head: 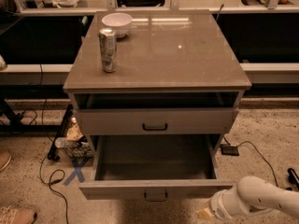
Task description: Close middle drawer
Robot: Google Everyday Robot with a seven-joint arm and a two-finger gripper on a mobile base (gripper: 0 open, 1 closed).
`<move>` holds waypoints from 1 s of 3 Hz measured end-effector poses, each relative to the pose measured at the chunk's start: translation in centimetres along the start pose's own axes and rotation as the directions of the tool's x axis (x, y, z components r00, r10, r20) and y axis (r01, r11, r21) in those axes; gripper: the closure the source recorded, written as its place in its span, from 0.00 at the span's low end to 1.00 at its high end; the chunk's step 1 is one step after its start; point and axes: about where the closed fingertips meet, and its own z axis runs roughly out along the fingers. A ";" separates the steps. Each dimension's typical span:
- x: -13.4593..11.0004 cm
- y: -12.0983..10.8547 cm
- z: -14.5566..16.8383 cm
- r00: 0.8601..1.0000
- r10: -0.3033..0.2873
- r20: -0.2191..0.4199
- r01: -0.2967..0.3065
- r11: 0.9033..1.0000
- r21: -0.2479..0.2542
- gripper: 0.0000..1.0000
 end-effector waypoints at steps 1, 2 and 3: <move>0.0 0.0 0.0 1.000 0.000 0.000 0.000 1.000 0.000 1.00; -3.6 -2.1 -0.2 0.996 -0.081 0.034 0.080 0.996 0.032 1.00; -6.1 -3.2 -0.6 0.989 -0.134 0.065 0.131 0.990 0.053 1.00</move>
Offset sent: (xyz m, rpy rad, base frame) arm 0.1040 0.0143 0.0304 -0.0112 -0.2178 0.1086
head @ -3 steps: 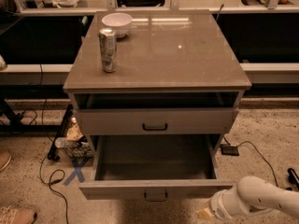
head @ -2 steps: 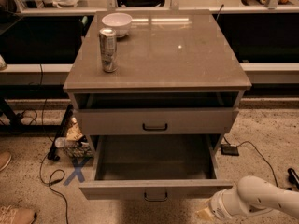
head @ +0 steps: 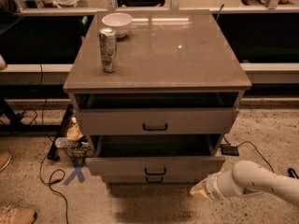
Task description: Close middle drawer
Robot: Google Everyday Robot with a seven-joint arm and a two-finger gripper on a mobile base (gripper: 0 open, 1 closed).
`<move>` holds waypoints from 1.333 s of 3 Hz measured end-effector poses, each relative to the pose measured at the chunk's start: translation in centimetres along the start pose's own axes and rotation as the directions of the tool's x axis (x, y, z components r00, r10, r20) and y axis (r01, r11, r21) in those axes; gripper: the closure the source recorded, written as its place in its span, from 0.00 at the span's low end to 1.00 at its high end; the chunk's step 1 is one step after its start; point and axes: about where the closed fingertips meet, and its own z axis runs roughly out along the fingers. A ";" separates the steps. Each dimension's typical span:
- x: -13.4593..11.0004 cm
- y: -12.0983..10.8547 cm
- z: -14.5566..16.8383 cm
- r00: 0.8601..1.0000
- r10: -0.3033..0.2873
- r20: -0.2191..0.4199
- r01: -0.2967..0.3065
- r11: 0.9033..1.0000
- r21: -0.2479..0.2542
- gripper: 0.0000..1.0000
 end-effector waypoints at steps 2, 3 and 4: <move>-2.0 -2.8 0.6 0.997 -0.025 0.071 0.022 0.999 0.045 1.00; -4.3 -6.1 0.5 0.990 -0.065 0.124 0.054 0.995 0.085 1.00; -6.2 -9.0 0.9 0.983 -0.092 0.160 0.076 0.992 0.104 1.00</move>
Offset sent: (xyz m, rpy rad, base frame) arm 0.0743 -0.0060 0.0024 0.0540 -0.1759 -0.0462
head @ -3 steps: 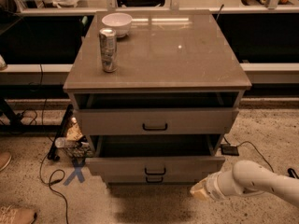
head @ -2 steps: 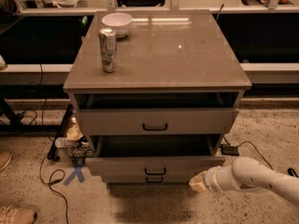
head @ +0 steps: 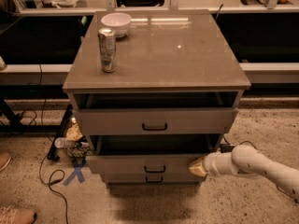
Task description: Close middle drawer
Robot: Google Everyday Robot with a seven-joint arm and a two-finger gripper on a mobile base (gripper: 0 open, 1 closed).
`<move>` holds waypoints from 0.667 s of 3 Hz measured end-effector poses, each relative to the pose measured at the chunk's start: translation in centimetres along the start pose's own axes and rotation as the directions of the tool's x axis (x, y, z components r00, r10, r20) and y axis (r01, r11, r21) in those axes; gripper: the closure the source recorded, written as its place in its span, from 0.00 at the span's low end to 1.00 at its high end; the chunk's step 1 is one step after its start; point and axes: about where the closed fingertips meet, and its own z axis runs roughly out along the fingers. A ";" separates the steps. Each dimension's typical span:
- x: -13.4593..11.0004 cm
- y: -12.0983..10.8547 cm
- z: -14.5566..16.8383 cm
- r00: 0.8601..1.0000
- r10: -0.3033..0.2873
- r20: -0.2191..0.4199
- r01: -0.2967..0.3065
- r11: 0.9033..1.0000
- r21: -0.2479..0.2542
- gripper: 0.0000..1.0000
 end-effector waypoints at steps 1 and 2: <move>-0.5 -0.9 0.5 1.000 -0.006 0.014 0.006 1.000 0.001 1.00; -2.1 -2.8 1.7 0.998 -0.023 0.056 0.022 1.000 0.012 1.00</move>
Offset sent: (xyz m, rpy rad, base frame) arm 0.0756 0.0081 0.0027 0.0584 -0.1096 -0.0036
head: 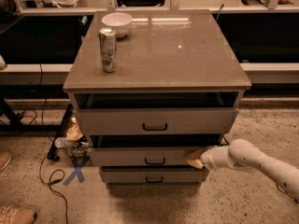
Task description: Close middle drawer
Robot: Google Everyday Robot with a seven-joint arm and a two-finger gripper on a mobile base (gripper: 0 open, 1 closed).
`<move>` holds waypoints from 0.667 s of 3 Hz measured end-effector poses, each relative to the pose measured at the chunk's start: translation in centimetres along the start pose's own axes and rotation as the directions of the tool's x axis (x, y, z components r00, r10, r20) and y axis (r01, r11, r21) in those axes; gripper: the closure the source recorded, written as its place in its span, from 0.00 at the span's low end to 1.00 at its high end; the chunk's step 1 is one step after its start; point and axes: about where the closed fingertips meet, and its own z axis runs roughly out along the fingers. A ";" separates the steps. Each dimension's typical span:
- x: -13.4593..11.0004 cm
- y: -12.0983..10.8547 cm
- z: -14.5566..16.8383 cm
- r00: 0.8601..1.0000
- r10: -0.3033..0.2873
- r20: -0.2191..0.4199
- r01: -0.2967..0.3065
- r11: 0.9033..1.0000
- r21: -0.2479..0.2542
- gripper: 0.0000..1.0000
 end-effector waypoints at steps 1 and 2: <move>-1.3 -1.4 0.9 0.999 -0.014 0.029 0.014 1.000 0.005 1.00; -1.4 -1.3 0.9 0.999 -0.016 0.033 0.016 1.000 0.004 1.00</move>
Offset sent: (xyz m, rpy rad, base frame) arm 0.0342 0.0069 0.0073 0.0322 -0.0505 0.0110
